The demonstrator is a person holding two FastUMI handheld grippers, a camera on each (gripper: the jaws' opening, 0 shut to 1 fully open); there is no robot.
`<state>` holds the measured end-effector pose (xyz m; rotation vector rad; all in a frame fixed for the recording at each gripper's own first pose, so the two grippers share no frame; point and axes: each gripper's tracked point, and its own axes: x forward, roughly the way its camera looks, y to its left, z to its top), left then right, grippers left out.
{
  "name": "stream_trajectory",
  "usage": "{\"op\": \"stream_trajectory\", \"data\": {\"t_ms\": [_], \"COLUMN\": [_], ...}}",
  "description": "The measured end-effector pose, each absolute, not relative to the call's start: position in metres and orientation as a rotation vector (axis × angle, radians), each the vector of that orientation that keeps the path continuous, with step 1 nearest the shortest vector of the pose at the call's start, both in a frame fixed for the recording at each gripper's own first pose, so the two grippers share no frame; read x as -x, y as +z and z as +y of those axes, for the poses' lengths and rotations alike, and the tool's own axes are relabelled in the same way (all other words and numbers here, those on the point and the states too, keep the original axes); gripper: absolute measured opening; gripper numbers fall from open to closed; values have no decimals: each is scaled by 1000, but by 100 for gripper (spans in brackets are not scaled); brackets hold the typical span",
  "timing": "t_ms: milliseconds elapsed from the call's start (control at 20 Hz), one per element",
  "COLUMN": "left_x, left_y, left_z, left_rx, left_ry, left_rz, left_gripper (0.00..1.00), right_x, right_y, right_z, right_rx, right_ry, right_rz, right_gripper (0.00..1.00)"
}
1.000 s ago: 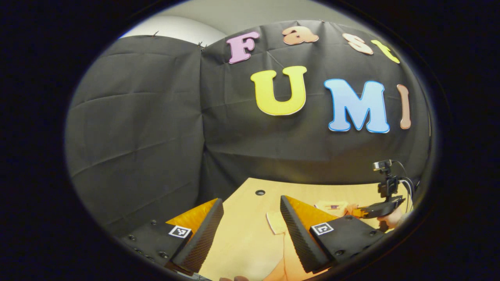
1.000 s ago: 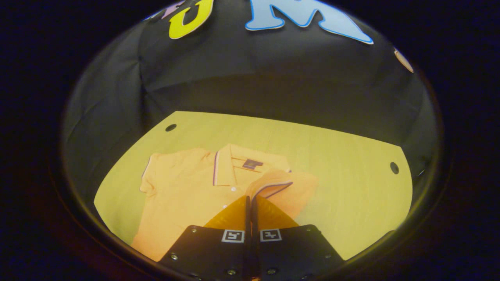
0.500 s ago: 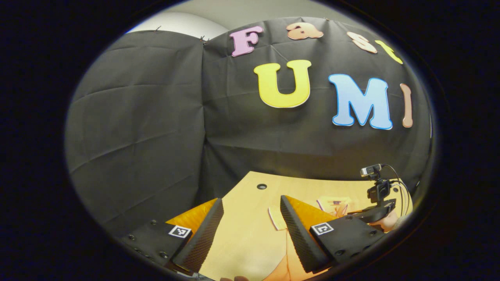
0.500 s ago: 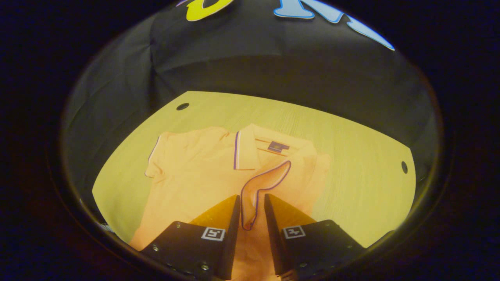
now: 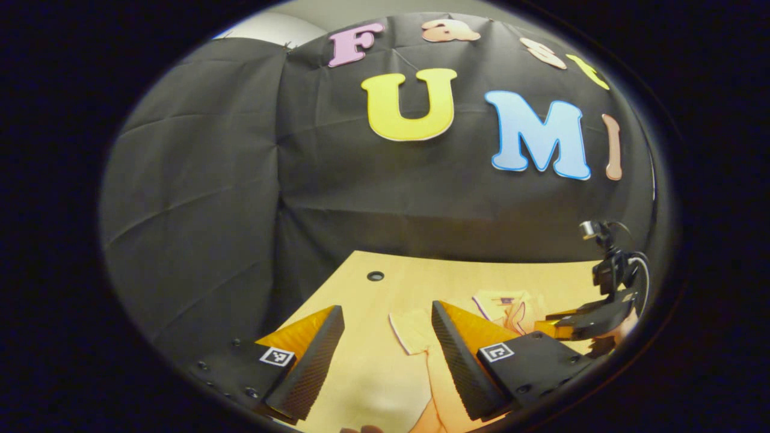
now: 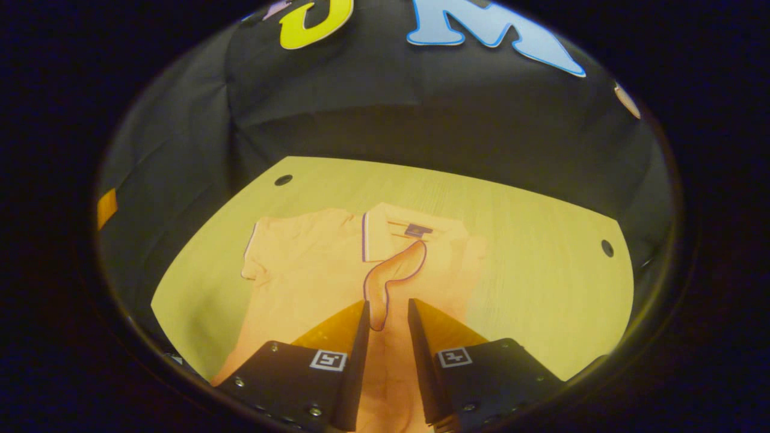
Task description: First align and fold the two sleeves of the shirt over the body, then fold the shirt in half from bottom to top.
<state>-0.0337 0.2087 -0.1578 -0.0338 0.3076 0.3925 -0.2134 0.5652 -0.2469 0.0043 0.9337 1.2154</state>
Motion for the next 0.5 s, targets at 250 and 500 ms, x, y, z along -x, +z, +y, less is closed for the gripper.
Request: {"op": "stream_trajectory", "data": {"t_ms": [250,500], "left_x": [-16,-51], "left_y": [-215,-270], "left_z": [211,209], "left_rx": [70,65], "left_ry": [300,243], "left_rz": [390,472], "left_gripper": [99,99], "right_x": [211,210], "right_y": [-213,-187], "right_z": [528,478], "right_rx": [-88,-126], "right_ry": [1166,1085], "right_rz": [903,875], "right_gripper": [40,40]}}
